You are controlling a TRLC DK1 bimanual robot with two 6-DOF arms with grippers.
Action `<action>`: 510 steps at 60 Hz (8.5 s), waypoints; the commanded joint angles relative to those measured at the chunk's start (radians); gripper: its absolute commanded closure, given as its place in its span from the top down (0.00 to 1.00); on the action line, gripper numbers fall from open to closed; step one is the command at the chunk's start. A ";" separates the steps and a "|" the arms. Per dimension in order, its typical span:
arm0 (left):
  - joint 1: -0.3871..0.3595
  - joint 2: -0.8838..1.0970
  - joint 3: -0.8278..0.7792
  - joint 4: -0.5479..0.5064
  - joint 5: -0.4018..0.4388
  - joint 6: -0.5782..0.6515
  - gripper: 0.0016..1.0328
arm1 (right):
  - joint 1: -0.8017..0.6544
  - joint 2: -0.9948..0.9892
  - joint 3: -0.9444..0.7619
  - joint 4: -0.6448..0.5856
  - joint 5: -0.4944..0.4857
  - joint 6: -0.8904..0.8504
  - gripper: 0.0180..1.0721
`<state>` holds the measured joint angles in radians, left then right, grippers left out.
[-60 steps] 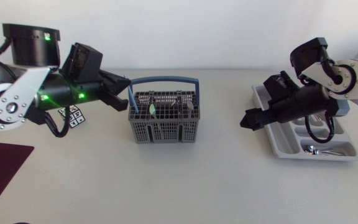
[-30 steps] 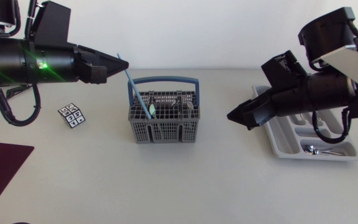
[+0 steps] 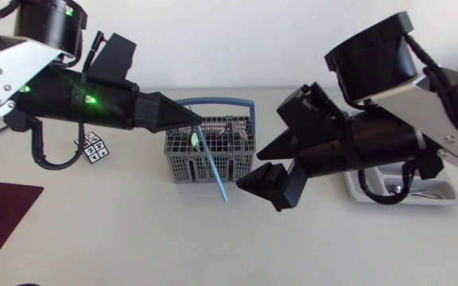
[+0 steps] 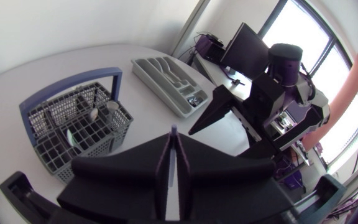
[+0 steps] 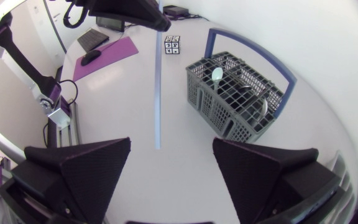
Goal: Transfer all utensils from the basket to the drawer tray.
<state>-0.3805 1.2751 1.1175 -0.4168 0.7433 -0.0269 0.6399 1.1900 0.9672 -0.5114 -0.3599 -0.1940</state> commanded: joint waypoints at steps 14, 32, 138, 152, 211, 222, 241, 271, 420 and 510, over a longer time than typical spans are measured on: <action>-0.035 0.040 0.015 -0.007 0.047 -0.030 0.03 | 0.049 0.100 -0.028 0.071 -0.039 0.015 0.80; -0.051 0.053 0.015 -0.005 0.053 -0.033 0.03 | 0.064 0.123 -0.016 0.097 -0.071 0.010 0.33; -0.038 0.092 0.051 -0.017 -0.513 0.153 0.55 | -0.833 0.339 0.074 -0.056 -0.031 -0.177 0.05; -0.097 0.119 0.039 -0.022 -0.645 0.171 0.55 | -0.918 0.517 0.153 -0.012 0.024 -0.139 0.05; -0.227 0.379 0.157 -0.062 -1.069 0.168 0.55 | -0.839 0.560 0.173 -0.076 0.108 -0.047 0.87; -0.216 0.426 0.194 -0.040 -1.069 0.151 0.54 | -0.789 0.504 0.157 -0.088 0.108 -0.030 0.90; -0.193 0.504 0.222 0.023 -1.076 0.137 0.37 | -0.729 0.416 0.125 -0.095 0.128 -0.013 0.90; -0.184 0.524 0.217 0.058 -1.082 0.137 0.04 | -0.707 0.398 0.091 -0.081 0.145 -0.016 0.90; -0.196 0.127 0.186 -0.080 -0.346 -0.057 0.03 | 0.060 0.069 -0.012 0.159 0.179 -0.012 0.67; -0.109 0.127 0.208 0.021 -0.420 -0.067 0.55 | -0.192 -0.063 -0.186 0.059 -0.036 -0.283 0.05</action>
<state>-0.4694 1.4017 1.3525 -0.4202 0.3706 -0.0975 0.5129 1.1488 0.8219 -0.4229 -0.3607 -0.3969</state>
